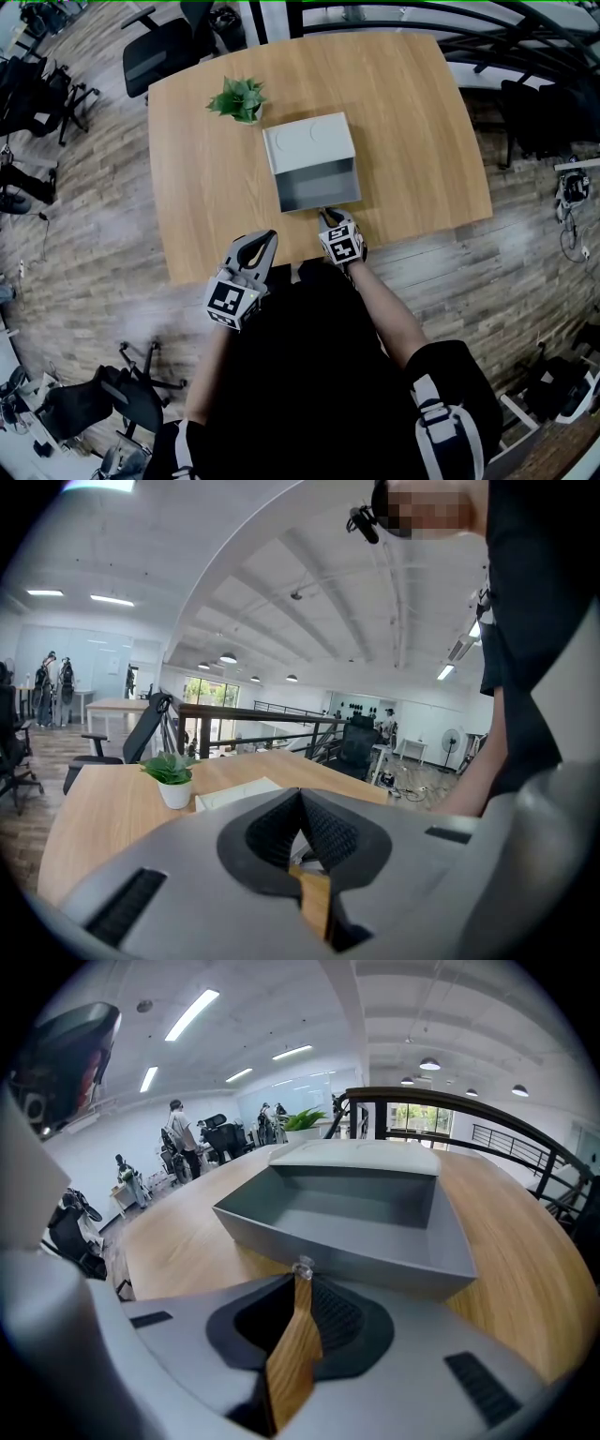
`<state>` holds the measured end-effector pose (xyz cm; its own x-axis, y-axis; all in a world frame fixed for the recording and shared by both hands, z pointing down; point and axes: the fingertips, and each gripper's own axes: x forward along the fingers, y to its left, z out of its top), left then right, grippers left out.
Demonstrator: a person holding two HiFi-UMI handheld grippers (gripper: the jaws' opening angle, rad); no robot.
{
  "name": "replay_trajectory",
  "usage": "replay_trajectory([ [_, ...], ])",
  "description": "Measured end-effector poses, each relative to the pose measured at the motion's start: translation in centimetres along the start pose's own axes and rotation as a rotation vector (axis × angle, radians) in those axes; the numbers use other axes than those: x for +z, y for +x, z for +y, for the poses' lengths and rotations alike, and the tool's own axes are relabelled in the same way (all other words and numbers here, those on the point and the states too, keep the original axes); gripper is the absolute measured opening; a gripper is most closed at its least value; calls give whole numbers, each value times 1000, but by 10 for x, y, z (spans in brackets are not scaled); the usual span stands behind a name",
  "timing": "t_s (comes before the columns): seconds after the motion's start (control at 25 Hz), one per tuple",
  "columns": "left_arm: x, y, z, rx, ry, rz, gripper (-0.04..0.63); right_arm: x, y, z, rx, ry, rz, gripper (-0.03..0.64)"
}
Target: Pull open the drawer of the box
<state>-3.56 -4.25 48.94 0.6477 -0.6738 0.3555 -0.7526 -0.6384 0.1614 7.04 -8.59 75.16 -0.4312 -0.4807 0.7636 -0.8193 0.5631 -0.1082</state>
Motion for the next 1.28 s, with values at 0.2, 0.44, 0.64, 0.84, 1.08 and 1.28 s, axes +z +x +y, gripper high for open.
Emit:
replay_trajectory([
  [0.2, 0, 1, -2, -1, 1, -1, 23, -20, -6, -2, -13, 33, 28, 37],
  [0.44, -1, 2, -4, 1, 1, -7, 23, -27, -16, 2, -2, 18, 30, 37],
  [0.64, -3, 2, -2, 6, -5, -8, 23, -13, -29, 4, 32, 18, -43, 31],
  [0.84, -7, 3, 0, 15, -17, -9, 23, 0, -54, 2, 63, 15, -93, 25],
  [1.08, -11, 6, 0, 14, -40, -6, 23, 17, -85, 0, 83, 16, -162, 25],
  [1.28, -12, 13, -1, 8, -37, -5, 23, 39, -114, 2, 77, -75, -203, 25],
])
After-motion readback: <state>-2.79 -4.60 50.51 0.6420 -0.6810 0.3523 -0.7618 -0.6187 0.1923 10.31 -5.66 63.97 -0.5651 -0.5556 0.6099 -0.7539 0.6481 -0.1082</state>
